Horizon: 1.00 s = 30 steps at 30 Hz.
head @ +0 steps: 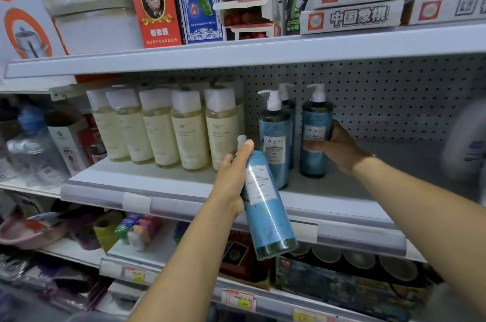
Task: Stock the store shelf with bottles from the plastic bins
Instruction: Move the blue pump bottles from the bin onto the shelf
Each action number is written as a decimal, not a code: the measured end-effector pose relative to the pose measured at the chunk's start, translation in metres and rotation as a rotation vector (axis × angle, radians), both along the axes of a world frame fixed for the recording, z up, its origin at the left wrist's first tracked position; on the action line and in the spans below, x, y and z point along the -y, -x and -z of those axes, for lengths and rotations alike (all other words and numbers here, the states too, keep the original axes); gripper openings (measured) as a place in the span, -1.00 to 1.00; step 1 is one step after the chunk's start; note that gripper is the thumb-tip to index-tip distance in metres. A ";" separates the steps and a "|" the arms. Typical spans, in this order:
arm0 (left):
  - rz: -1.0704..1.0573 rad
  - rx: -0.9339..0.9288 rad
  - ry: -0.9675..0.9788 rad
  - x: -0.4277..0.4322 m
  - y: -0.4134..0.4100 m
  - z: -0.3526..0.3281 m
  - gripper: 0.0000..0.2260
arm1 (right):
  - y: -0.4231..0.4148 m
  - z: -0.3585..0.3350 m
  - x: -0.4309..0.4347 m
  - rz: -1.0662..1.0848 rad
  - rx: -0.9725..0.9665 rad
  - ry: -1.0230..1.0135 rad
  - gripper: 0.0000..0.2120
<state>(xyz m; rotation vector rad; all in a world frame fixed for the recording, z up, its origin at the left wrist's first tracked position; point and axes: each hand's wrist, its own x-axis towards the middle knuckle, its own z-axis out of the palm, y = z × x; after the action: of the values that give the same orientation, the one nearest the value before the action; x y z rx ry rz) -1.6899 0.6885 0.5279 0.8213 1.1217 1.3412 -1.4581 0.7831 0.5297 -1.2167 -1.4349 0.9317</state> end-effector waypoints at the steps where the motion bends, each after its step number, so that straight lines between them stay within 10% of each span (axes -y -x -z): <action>1: 0.000 0.002 -0.001 0.001 0.000 0.000 -0.51 | -0.001 0.000 -0.002 -0.010 0.010 0.002 -0.34; 10: -0.002 0.004 -0.023 0.016 0.002 -0.007 -0.57 | 0.010 -0.003 0.011 0.176 0.213 0.066 -0.06; 15: -0.008 0.002 -0.051 0.027 0.000 -0.012 -0.53 | 0.023 -0.004 0.049 0.487 0.108 -0.075 -0.41; 19: -0.030 -0.003 -0.083 0.030 -0.005 -0.016 -0.46 | 0.030 -0.008 0.095 0.230 0.016 -0.110 -0.83; 24: -0.054 0.009 -0.177 0.038 -0.019 -0.023 -0.50 | 0.049 -0.011 0.138 -0.441 0.247 0.133 -0.54; 30: -0.041 -0.042 -0.292 0.045 -0.038 -0.029 -0.54 | 0.047 -0.007 0.149 -0.449 0.166 0.136 -0.67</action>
<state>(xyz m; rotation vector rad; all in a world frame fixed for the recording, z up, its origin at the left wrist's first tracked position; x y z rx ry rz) -1.6519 0.6434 0.5565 1.0469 0.9920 1.5506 -1.5056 0.6342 0.5372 -1.1088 -1.8483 1.2714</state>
